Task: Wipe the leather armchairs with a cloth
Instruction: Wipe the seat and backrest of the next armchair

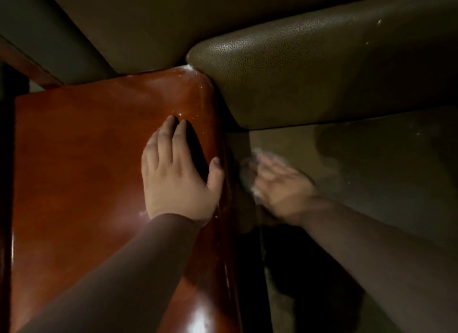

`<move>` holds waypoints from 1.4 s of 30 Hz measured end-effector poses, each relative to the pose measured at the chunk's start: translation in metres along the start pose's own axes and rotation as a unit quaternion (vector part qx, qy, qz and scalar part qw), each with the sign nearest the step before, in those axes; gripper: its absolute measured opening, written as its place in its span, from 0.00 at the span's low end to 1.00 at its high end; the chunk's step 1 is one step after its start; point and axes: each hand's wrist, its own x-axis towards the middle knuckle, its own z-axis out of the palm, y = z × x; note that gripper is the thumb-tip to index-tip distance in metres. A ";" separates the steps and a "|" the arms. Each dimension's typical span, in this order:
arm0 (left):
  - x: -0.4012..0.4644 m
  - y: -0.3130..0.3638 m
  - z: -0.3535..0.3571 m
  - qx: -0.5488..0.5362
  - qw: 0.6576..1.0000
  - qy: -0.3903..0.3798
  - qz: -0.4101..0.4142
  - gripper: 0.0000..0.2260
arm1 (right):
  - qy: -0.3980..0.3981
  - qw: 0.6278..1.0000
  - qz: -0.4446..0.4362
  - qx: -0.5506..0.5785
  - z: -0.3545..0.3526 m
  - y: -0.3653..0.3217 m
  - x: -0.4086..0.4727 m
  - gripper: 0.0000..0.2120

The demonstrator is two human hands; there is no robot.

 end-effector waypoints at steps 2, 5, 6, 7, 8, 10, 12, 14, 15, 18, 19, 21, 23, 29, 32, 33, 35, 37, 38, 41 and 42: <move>0.001 0.001 0.002 -0.004 1.000 -0.001 0.004 0.36 | 0.049 0.976 0.211 0.028 -0.015 0.034 -0.011 0.31; 0.002 0.001 0.005 -0.005 1.000 0.001 0.004 0.36 | 0.087 0.897 0.430 0.045 -0.028 0.045 0.011 0.33; 0.002 0.000 0.005 -0.003 1.000 -0.002 0.005 0.37 | 0.079 0.893 0.439 0.061 -0.026 0.032 0.024 0.33; 0.002 0.000 0.005 -0.002 1.000 -0.005 0.005 0.37 | 0.068 0.894 0.435 0.088 -0.023 0.018 0.036 0.33; 0.002 0.000 0.004 -0.003 1.000 -0.006 0.003 0.37 | 0.066 0.903 0.410 0.108 -0.019 0.006 0.044 0.33; 0.003 0.000 0.002 -0.009 1.000 -0.002 0.001 0.37 | 0.062 0.927 0.351 0.119 -0.014 0.001 0.047 0.32; 0.004 -0.001 0.002 -0.005 1.000 -0.004 0.002 0.37 | 0.035 0.953 0.283 0.097 -0.015 0.020 0.035 0.33; 0.002 0.000 0.002 -0.005 1.000 -0.012 -0.001 0.37 | -0.002 0.974 0.220 0.059 -0.021 0.042 0.011 0.33; 0.002 0.001 0.002 -0.007 1.000 -0.012 -0.002 0.37 | -0.001 0.973 0.223 0.057 -0.026 0.051 0.001 0.33; 0.005 0.005 0.001 -0.013 1.000 -0.009 0.002 0.37 | 0.062 0.922 0.375 0.076 -0.036 0.041 0.003 0.33; 0.006 0.004 0.002 -0.011 1.000 -0.009 0.003 0.37 | 0.060 0.904 0.412 0.097 -0.034 0.022 0.017 0.33; 0.006 0.004 0.002 -0.005 1.000 -0.011 0.004 0.37 | 0.018 0.921 0.363 0.142 -0.036 -0.023 0.047 0.32; 0.004 0.005 0.001 -0.005 1.000 -0.010 -0.001 0.37 | -0.053 0.947 0.227 0.222 -0.042 -0.043 0.060 0.31; 0.006 0.005 0.003 -0.010 1.000 -0.016 0.009 0.38 | 0.081 0.976 0.182 0.086 -0.018 0.013 0.042 0.31; 0.005 0.000 0.003 -0.006 1.000 -0.012 0.010 0.38 | 0.067 0.965 0.231 0.102 -0.023 -0.024 0.055 0.29; 0.005 -0.001 0.002 -0.005 1.000 -0.012 0.010 0.38 | 0.053 0.961 0.217 0.163 -0.022 -0.034 0.062 0.27; 0.006 -0.002 0.001 -0.006 1.000 -0.010 0.006 0.39 | 0.043 0.979 0.123 0.155 -0.018 -0.037 0.062 0.27; 0.006 -0.001 0.001 -0.009 1.000 -0.009 0.007 0.39 | 0.018 0.997 0.053 0.056 -0.021 -0.006 0.052 0.31; 0.006 -0.001 0.001 -0.009 1.000 -0.008 0.007 0.39 | 0.008 0.998 0.060 0.036 -0.026 0.015 0.043 0.32; 0.006 -0.001 0.002 -0.011 1.000 -0.008 0.011 0.38 | 0.082 0.979 0.181 0.044 -0.030 0.061 0.003 0.29; 0.005 -0.001 0.002 -0.013 1.000 -0.007 0.012 0.38 | 0.092 0.967 0.234 0.032 -0.029 0.060 -0.005 0.29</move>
